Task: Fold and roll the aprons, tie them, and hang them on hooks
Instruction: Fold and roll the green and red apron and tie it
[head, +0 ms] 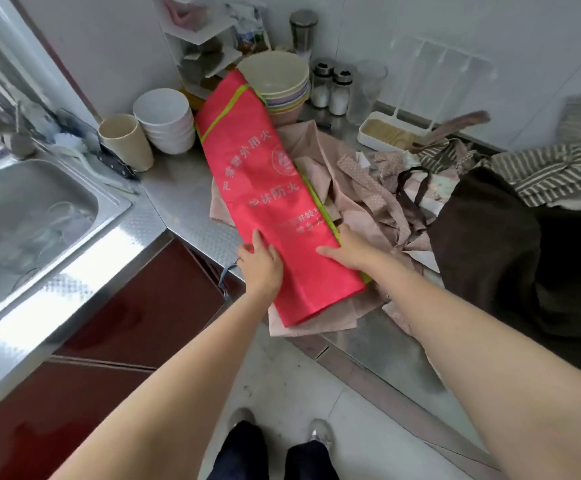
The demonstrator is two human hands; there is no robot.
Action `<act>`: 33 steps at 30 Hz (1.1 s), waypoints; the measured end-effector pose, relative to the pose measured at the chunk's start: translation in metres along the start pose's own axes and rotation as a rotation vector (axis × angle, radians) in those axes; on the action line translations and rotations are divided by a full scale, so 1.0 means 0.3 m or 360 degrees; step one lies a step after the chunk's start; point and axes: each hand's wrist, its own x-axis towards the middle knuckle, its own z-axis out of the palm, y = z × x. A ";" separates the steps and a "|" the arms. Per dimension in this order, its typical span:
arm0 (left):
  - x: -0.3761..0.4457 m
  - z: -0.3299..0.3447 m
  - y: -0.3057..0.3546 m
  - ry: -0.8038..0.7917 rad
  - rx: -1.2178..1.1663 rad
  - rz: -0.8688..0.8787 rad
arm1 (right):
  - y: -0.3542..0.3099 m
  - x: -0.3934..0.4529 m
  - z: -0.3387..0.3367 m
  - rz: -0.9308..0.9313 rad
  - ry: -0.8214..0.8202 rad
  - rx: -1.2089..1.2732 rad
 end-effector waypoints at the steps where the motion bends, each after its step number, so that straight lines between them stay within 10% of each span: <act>1: -0.007 0.000 -0.004 -0.0047 0.0049 -0.0066 | -0.008 -0.002 0.021 -0.0007 -0.0040 -0.0032; 10: -0.080 0.064 -0.132 -0.0393 0.1360 0.0518 | -0.021 -0.010 0.092 -0.0041 -0.0072 -0.0461; 14: -0.081 0.107 -0.125 -0.0404 0.1371 0.0518 | -0.048 -0.015 0.084 -0.0420 0.0436 -0.0938; 27: -0.094 -0.108 -0.242 -0.0577 0.1823 0.1052 | 0.051 -0.014 0.041 -0.0770 -0.0236 -0.1447; 33: -0.143 -0.056 -0.246 -0.0513 0.1317 0.1322 | 0.117 -0.041 0.036 -0.0735 -0.0429 -0.1637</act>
